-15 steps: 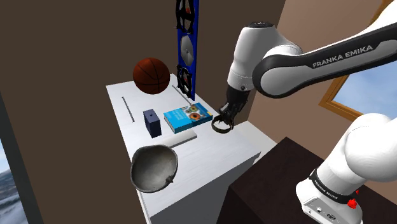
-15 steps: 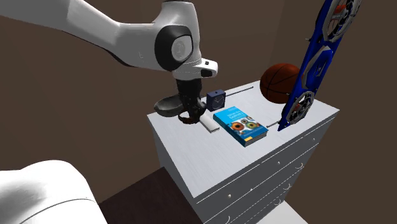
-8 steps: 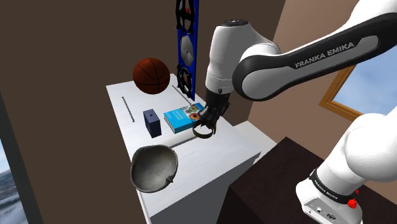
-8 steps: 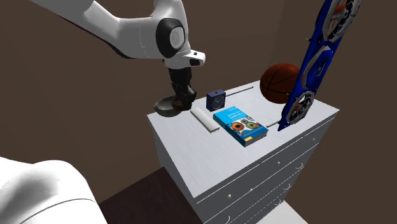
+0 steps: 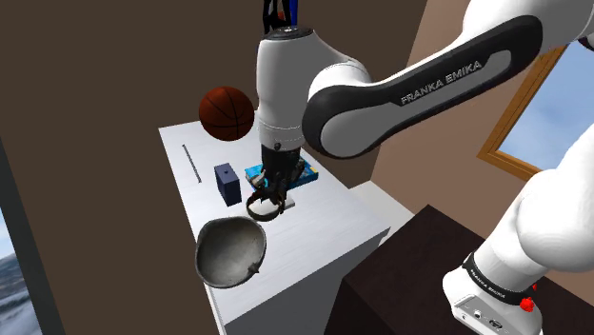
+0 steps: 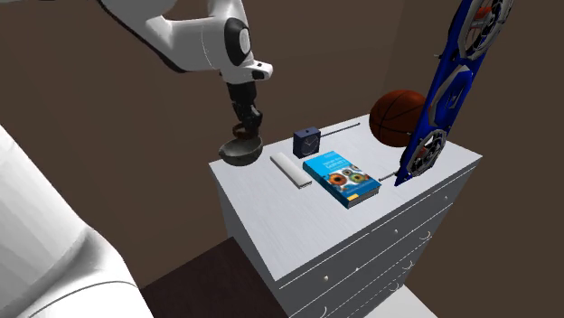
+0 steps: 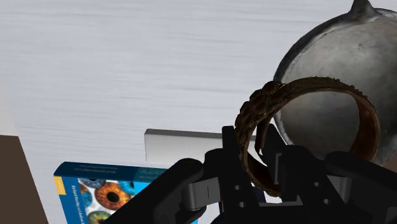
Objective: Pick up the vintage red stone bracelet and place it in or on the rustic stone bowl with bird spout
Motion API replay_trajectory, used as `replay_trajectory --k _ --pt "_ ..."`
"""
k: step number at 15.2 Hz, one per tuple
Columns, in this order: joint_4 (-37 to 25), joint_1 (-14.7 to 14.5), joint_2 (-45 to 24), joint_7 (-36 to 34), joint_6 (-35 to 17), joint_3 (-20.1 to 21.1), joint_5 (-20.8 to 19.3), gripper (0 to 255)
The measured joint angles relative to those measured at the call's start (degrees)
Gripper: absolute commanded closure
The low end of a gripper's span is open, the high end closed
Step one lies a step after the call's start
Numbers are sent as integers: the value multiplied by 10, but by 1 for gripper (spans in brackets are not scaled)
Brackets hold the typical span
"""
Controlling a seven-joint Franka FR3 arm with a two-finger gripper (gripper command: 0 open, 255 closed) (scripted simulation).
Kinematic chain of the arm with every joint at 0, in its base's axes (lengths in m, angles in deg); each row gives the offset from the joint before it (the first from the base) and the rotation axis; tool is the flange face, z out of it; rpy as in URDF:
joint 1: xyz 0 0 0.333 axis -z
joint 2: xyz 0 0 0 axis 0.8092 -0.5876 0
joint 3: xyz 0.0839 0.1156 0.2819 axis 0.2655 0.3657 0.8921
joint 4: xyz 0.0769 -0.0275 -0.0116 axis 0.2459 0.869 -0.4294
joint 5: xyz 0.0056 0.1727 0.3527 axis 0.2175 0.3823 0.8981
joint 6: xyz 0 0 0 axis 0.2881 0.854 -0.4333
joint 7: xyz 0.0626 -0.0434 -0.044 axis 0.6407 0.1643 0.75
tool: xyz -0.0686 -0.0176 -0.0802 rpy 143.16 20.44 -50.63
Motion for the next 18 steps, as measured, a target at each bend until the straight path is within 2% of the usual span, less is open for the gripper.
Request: replay_trajectory --k 7,18 --pt "-158 -54 -144 -109 54 22 -97 255" --pt "-136 -69 -196 -142 -6 8 -140 255"
